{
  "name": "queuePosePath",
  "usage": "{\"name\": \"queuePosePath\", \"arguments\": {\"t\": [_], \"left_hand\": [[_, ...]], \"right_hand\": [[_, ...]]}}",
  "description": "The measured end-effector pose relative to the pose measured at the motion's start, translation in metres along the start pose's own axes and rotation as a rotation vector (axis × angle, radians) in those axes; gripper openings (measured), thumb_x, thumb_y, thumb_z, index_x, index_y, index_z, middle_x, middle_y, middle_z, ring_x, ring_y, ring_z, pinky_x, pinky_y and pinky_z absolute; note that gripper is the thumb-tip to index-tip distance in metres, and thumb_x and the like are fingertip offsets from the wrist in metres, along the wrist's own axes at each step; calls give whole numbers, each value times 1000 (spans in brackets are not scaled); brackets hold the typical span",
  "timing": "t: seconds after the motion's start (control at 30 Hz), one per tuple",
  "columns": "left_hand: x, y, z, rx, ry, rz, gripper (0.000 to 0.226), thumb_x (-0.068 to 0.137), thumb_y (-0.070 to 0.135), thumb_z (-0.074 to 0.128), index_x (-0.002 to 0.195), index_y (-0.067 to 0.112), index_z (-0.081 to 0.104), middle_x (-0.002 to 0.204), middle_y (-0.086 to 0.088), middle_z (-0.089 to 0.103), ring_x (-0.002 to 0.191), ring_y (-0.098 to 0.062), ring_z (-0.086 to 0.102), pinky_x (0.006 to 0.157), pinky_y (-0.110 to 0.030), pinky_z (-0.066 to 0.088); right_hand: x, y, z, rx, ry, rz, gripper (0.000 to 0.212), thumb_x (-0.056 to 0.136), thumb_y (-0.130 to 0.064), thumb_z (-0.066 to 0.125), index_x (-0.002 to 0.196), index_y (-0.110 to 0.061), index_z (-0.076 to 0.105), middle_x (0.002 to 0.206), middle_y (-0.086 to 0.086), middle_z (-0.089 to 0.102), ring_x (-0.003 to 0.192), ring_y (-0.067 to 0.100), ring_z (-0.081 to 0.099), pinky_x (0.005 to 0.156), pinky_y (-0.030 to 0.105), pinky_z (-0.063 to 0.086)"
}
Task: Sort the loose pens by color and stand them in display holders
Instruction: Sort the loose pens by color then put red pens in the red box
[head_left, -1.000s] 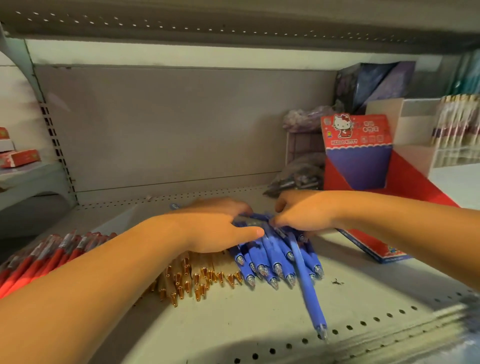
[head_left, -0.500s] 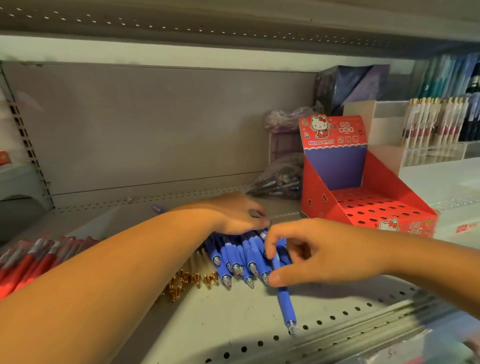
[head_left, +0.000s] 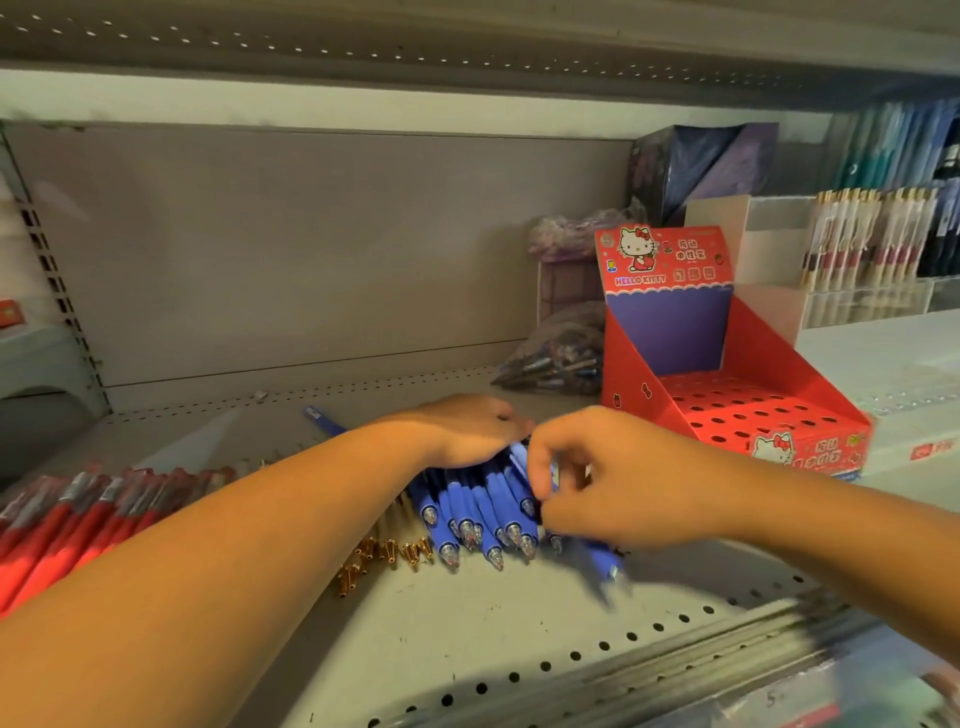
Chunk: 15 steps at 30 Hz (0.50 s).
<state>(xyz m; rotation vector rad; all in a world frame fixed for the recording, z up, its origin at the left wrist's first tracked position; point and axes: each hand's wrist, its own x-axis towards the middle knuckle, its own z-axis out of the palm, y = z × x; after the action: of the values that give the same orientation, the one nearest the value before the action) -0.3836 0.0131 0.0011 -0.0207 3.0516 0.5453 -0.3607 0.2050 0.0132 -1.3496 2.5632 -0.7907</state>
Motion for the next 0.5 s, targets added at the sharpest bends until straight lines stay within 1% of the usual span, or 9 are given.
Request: {"name": "queuePosePath", "arguments": {"t": [0.03, 0.07, 0.1, 0.17, 0.23, 0.3, 0.37, 0.43, 0.5], "left_hand": [[0, -1, 0, 0, 30, -16, 23, 100, 46, 42, 99, 31, 59, 87, 10, 56, 78, -8, 50, 63, -26, 35], [1, -2, -1, -8, 62, -34, 20, 99, 43, 46, 98, 31, 61, 88, 9, 58, 79, -8, 52, 63, -27, 36], [0, -3, -2, -33, 100, -51, 19, 97, 41, 50, 95, 28, 64, 90, 7, 61, 82, -9, 54, 64, -27, 38], [0, -5, -4, -123, 178, -82, 22, 94, 37, 57, 94, 18, 69, 93, 0, 67, 81, -12, 59, 63, -26, 40], [-1, -6, -7, -198, 239, -115, 24, 91, 32, 64, 93, 9, 72, 92, -8, 72, 78, -16, 64, 60, -25, 42], [-3, -6, -11, -241, 255, -152, 20, 87, 25, 69, 90, 6, 74, 87, -11, 74, 74, -20, 68, 61, -27, 49], [-5, -4, -16, -316, 237, -183, 17, 85, 17, 69, 92, 2, 74, 81, -13, 74, 66, -22, 64, 66, -32, 54], [-9, -3, -21, -425, 204, -205, 18, 85, 9, 67, 96, -4, 72, 75, -12, 67, 60, -21, 59, 59, -29, 51], [-12, -3, -25, -541, 159, -228, 19, 87, 2, 63, 102, -9, 67, 74, -11, 60, 55, -15, 55, 51, -21, 48]], "right_hand": [[3, 2, -7, 110, 19, 25, 5, 78, -15, 62, 78, -20, 62, 52, 0, 60, 43, 13, 49, 45, 29, 42], [6, 5, -14, 178, 37, 48, 7, 80, -11, 59, 77, -16, 61, 48, 1, 57, 41, 16, 46, 45, 29, 40], [9, 9, -21, 207, 49, 72, 8, 81, -8, 56, 76, -13, 60, 44, 1, 54, 39, 17, 42, 47, 29, 39], [14, 16, -32, 210, 61, 126, 9, 82, -5, 53, 76, -9, 59, 41, 3, 50, 38, 18, 38, 47, 30, 37], [21, 25, -34, 167, 78, 193, 5, 82, -5, 54, 79, -7, 58, 43, 5, 50, 36, 18, 39, 44, 28, 39], [28, 30, -28, 94, 76, 252, 3, 83, -6, 55, 84, -5, 57, 48, 7, 55, 34, 17, 44, 42, 27, 43], [36, 33, -17, 53, 32, 298, 10, 85, -6, 56, 92, 0, 58, 54, 12, 60, 34, 17, 50, 41, 25, 46], [40, 34, -8, -4, -32, 319, 17, 86, -10, 58, 98, 1, 60, 61, 13, 64, 38, 18, 55, 40, 25, 48], [43, 34, -4, -154, -74, 313, 24, 86, -20, 61, 100, 0, 63, 64, 9, 65, 47, 20, 56, 44, 25, 48]]}}
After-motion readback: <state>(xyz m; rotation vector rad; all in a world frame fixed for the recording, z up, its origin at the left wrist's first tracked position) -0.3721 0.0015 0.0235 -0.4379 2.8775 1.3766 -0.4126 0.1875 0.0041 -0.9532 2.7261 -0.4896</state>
